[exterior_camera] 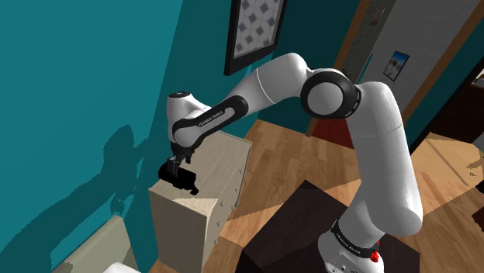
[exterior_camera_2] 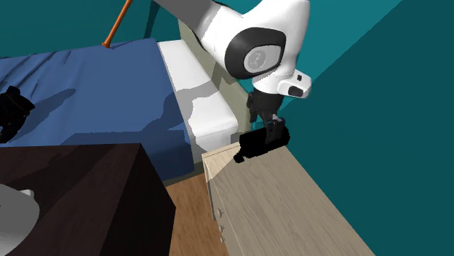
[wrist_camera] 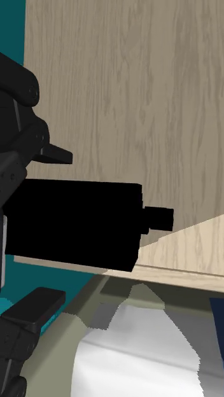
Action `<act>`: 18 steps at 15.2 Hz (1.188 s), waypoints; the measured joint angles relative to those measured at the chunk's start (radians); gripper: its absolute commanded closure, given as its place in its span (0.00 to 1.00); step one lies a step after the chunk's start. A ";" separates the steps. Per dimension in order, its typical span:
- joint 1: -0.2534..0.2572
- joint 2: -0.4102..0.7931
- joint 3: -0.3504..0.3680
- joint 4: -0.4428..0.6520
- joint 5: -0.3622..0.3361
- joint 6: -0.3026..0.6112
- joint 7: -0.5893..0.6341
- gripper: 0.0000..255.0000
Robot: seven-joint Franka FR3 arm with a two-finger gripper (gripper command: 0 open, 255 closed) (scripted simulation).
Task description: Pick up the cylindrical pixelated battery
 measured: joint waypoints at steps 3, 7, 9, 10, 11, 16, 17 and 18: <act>0.009 0.059 -0.004 0.046 -0.008 0.015 -0.001 0.00; 0.013 0.099 -0.010 0.055 -0.015 0.046 0.002 0.00; 0.014 0.111 -0.012 0.059 -0.016 0.054 0.002 1.00; 0.014 0.113 -0.012 0.061 -0.017 0.055 0.002 1.00; 0.014 0.115 -0.012 0.062 -0.017 0.055 0.002 1.00; 0.015 0.115 -0.012 0.064 -0.017 0.056 0.003 1.00; 0.015 0.115 -0.012 0.063 -0.017 0.056 0.003 1.00; 0.015 0.115 -0.012 0.063 -0.017 0.056 0.003 1.00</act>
